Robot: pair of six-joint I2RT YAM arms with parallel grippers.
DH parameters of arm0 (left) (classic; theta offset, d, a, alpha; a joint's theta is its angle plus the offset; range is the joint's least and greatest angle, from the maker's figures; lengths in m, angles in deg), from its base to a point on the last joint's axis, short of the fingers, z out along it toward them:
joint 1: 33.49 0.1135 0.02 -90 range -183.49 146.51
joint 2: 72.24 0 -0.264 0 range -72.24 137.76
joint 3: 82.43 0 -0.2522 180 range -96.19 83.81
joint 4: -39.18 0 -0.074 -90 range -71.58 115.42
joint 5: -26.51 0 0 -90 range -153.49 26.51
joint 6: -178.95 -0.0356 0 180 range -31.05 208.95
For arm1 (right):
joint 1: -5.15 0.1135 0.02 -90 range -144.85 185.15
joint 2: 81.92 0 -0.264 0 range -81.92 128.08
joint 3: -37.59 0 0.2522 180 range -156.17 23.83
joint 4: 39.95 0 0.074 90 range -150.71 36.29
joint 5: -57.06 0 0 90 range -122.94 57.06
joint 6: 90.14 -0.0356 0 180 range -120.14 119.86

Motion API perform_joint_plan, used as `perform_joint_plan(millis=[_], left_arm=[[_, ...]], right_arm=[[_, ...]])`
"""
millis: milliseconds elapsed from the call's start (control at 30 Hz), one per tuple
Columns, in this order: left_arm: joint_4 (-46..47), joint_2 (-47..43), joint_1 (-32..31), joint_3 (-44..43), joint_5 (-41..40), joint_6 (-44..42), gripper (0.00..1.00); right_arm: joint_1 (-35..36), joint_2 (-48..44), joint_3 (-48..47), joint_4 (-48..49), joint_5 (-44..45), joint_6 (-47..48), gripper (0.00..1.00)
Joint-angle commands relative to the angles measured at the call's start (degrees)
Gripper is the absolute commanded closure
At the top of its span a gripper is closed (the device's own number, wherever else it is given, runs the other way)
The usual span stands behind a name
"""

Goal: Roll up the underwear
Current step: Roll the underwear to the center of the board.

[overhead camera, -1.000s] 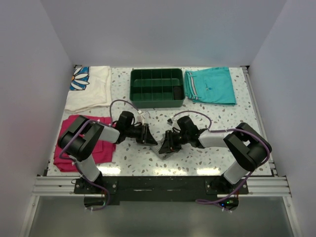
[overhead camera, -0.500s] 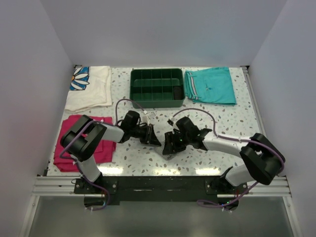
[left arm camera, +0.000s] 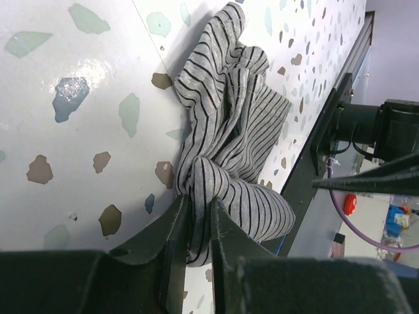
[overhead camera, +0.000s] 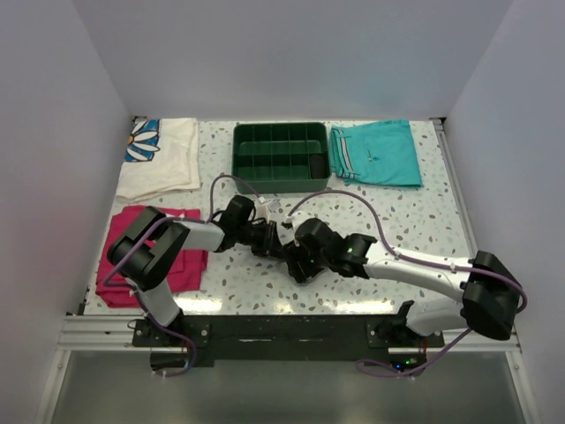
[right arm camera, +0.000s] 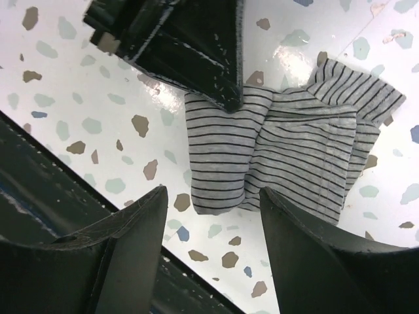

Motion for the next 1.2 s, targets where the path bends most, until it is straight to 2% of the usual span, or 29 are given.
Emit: perform_joint_plan(millis=[0, 367, 800, 1167], left_arm=[[-5.80, -0.78, -0.80, -1.91, -4.73, -0.81, 0.94], [-11.07, -0.87, -1.15, -4.02, -7.54, -1.17, 0.94], [-12.13, -0.08, -1.15, -4.81, -7.54, -1.60, 0.93], [-12.74, -0.08, -1.15, -5.16, -8.07, -2.04, 0.92]], right_arm=[[4.84, 2.82, -5.11, -2.87, 11.38, 3.58, 0.38], [11.70, 12.40, -10.13, -4.19, 21.67, 5.52, 0.41], [15.57, 19.00, -9.78, -1.38, 25.37, 5.52, 0.47], [15.66, 20.41, -4.86, -2.43, 28.18, -0.28, 0.66]])
